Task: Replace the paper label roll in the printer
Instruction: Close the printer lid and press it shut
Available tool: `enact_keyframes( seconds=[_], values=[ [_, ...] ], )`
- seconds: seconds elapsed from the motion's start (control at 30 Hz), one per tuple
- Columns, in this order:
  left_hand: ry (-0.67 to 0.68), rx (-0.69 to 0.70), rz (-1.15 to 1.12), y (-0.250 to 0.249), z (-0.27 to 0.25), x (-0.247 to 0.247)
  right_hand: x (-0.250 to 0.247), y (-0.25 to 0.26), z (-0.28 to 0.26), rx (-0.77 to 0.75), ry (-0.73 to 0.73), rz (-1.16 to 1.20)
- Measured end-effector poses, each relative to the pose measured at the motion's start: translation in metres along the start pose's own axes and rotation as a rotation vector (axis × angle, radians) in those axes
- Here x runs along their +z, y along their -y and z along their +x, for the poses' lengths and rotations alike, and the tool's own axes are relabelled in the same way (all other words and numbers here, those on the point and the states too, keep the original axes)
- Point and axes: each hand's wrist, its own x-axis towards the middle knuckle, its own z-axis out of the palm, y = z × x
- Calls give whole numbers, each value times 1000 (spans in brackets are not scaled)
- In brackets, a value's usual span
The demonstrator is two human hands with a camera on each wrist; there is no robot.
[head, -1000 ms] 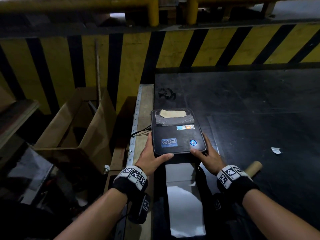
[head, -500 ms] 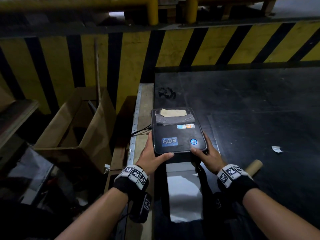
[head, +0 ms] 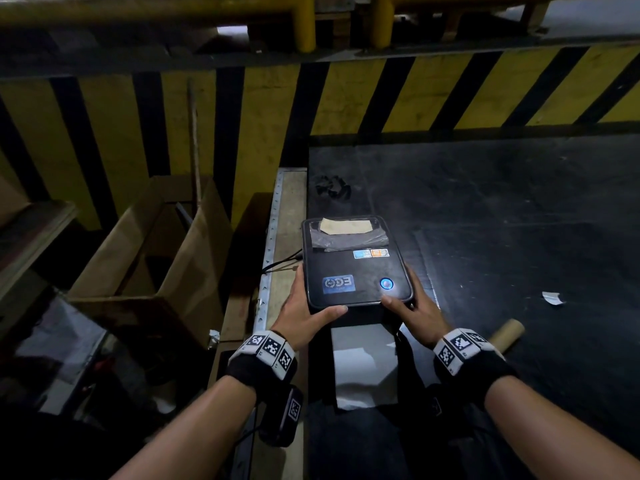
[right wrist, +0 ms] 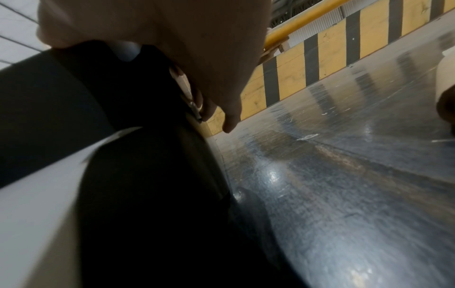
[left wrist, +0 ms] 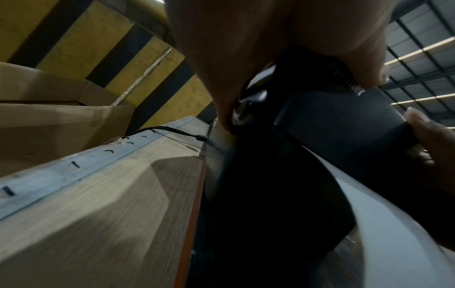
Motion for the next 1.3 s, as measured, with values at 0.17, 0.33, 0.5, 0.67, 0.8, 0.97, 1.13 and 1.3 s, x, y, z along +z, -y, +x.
enact_keyframes(
  seconds=[0.17,0.33,0.5,0.67,0.8,0.97,1.13,1.3],
  values=[
    [1,-8,-6,1,0,-1,0,0,1,-19,-1,12],
    [6,-5,-26,-1,-2,-1,1,0,0,-2,-1,27],
    [4,-5,-18,-1,-2,-1,1,3,-2,6,-2,15],
    [5,-7,-16,1,-2,-1,0,2,-2,-4,7,9],
    [0,-4,-16,1,-2,0,-1,0,-1,-12,7,15],
    [0,-2,-17,0,-1,-1,0,0,0,-26,0,16],
    [4,-4,-23,-1,-2,-1,-1,-2,1,-21,-1,3],
    [10,-6,-20,-2,-1,-1,0,-2,0,-36,-3,11]
  ],
)
